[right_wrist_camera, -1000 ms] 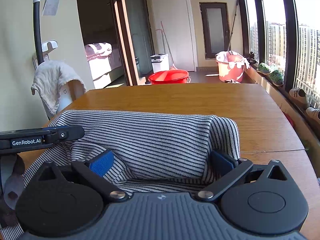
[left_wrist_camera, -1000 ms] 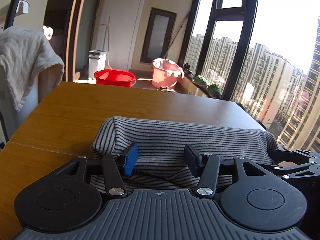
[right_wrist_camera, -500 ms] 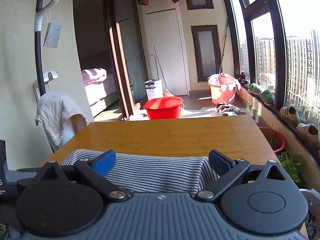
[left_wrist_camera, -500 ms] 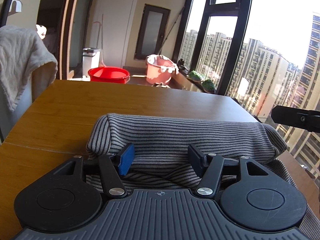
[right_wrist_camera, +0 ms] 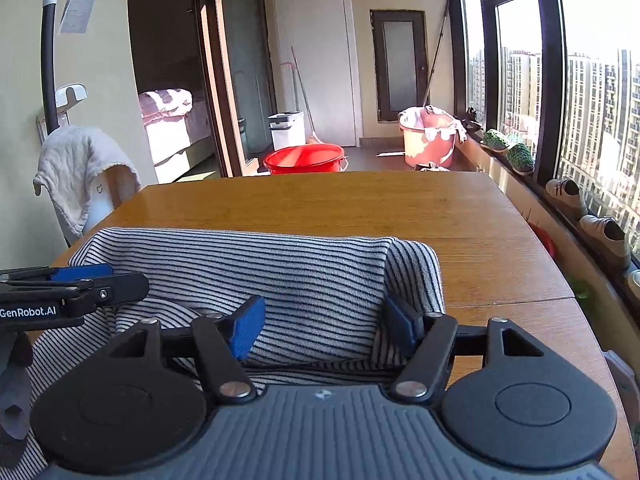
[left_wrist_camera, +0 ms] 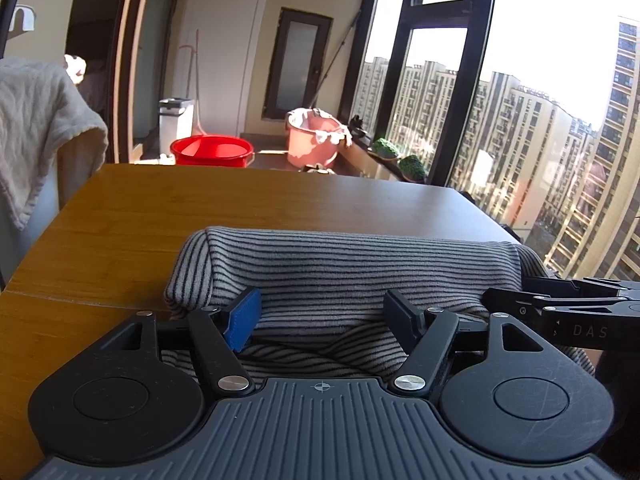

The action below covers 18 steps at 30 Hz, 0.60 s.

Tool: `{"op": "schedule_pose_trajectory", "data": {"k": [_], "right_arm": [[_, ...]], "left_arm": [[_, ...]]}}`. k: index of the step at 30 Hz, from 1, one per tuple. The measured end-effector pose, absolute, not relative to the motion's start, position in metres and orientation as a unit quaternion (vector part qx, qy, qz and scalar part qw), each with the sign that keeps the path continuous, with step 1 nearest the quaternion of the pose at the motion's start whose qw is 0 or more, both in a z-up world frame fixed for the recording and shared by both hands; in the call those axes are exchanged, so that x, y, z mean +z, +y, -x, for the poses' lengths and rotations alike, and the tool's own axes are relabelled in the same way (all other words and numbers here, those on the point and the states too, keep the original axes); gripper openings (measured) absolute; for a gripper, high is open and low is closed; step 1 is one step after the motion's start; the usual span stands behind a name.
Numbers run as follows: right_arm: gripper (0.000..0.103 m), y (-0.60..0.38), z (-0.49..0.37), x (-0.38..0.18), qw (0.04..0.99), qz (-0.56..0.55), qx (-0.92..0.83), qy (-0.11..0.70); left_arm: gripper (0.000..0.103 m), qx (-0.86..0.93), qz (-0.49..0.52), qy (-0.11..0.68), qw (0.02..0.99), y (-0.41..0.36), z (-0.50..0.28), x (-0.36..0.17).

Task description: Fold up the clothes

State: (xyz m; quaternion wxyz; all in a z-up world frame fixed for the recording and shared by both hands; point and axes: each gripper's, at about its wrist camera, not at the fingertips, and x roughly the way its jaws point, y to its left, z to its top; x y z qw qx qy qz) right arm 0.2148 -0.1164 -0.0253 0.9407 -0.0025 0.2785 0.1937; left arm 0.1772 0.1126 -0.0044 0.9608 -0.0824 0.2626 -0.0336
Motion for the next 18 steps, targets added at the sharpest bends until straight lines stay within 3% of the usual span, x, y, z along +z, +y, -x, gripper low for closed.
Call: {"op": "schedule_pose_trajectory", "data": {"k": [18], "right_arm": [[0.07, -0.1248, -0.2143, -0.0257, 0.939, -0.019, 0.204, 0.278]], "left_arm": [[0.076, -0.034, 0.074, 0.265, 0.961, 0.1089, -0.1787, -0.0058]]}}
